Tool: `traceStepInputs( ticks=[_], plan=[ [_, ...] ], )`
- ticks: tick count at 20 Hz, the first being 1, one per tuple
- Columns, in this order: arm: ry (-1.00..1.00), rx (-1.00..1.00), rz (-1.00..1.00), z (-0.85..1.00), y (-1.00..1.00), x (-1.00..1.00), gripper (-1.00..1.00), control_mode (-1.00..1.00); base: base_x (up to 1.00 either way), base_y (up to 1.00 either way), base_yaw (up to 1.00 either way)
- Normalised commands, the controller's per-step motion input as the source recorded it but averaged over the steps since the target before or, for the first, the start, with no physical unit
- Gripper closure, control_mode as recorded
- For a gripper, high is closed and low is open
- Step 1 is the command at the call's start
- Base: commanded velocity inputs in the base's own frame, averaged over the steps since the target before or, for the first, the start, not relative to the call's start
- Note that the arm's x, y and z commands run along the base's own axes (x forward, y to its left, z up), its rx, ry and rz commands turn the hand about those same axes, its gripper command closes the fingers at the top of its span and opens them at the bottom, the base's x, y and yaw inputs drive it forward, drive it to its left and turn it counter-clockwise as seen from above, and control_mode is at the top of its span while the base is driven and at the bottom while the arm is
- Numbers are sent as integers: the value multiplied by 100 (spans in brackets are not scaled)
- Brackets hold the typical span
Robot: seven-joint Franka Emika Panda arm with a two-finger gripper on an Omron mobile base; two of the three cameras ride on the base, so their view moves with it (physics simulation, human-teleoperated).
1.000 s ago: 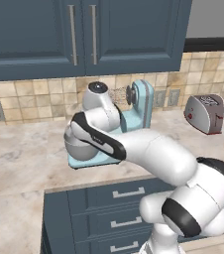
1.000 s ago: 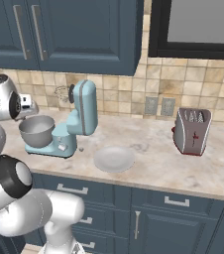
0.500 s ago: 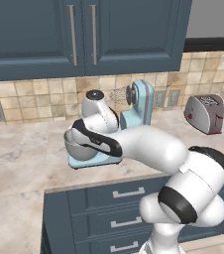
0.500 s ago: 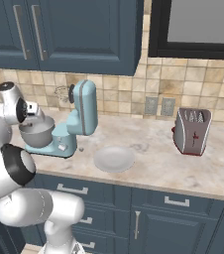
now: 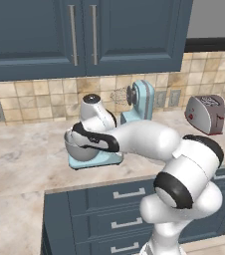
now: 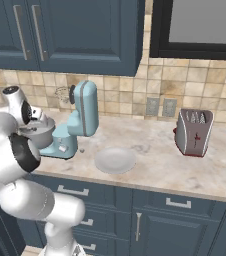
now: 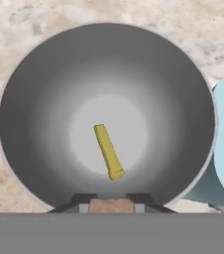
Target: Add butter and sugar cubes to the stand mixer bowl and then turn on the stand mixer to begin making frosting.
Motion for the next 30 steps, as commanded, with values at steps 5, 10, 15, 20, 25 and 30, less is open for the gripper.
traceStepInputs(
  ticks=[5, 10, 15, 20, 25, 30],
  plan=[
    [4, 0, -11, -23, 0, 21, 100, -100, 0, 0, 0],
    [1, 0, -9, -26, 0, 18, 100, -100, 0, 0, 0],
    [1, 0, -8, -28, 0, 18, 100, -100, 0, 0, 0],
    [2, 0, -8, -23, 0, 27, 100, -100, 0, 0, 0],
    [6, 0, -7, -20, 0, 13, -100, -100, 0, 0, 0],
    [3, 0, -5, -3, 0, -1, -100, -100, 0, 0, 0]
  ],
)
